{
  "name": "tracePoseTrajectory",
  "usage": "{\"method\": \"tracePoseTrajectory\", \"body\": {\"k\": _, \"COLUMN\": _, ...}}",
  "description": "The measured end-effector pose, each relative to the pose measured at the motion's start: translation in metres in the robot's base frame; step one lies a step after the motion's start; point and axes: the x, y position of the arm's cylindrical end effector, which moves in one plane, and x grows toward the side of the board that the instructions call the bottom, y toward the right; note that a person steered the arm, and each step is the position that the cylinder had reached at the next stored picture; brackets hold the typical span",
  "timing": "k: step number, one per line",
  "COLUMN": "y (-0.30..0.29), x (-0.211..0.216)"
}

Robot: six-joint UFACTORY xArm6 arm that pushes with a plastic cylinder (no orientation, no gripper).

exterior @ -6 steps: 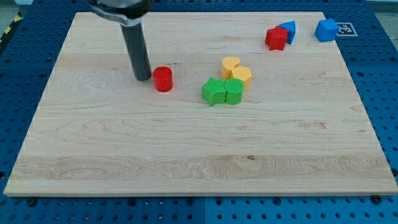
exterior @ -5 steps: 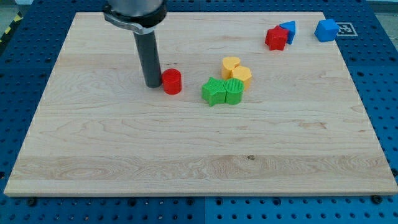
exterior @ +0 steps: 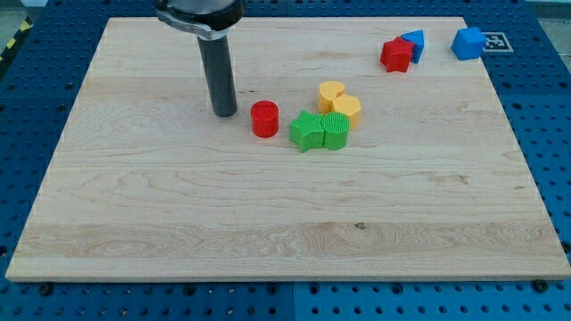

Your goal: Push the red circle to the left of green star

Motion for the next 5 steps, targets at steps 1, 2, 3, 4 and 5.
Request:
{"method": "tracePoseTrajectory", "body": {"k": 1, "y": 0.009, "x": 0.0}}
{"method": "tracePoseTrajectory", "body": {"k": 2, "y": 0.024, "x": 0.003}}
{"method": "tracePoseTrajectory", "body": {"k": 3, "y": 0.04, "x": 0.014}}
{"method": "tracePoseTrajectory", "body": {"k": 4, "y": 0.047, "x": 0.023}}
{"method": "tracePoseTrajectory", "body": {"k": 5, "y": 0.019, "x": 0.011}}
